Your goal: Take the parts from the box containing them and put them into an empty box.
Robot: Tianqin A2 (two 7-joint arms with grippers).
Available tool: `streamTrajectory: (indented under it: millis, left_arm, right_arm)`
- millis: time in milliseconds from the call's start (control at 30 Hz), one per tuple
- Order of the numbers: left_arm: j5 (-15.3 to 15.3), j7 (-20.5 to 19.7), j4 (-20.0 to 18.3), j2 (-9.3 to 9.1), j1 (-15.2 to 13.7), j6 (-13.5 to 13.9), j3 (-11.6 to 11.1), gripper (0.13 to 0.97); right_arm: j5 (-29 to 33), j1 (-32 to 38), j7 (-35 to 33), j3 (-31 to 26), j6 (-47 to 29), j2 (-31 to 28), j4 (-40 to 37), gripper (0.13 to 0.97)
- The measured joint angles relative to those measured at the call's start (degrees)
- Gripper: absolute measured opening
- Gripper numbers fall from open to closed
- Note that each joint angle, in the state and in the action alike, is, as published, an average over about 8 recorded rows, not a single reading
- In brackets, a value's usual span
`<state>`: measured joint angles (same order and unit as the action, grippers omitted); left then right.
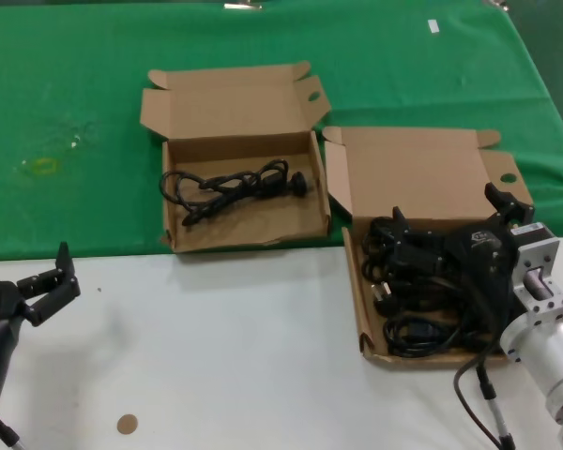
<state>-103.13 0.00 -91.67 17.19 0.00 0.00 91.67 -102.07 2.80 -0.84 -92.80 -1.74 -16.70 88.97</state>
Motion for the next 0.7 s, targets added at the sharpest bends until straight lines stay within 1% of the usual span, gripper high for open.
streamTrajectory:
  millis: [700]
  left_arm:
    - [0.00, 0.00, 0.00, 0.00, 0.00, 0.00, 0.00, 0.966]
  right_arm:
    - [0.00, 0.00, 0.00, 0.00, 0.00, 0.00, 0.00, 0.966]
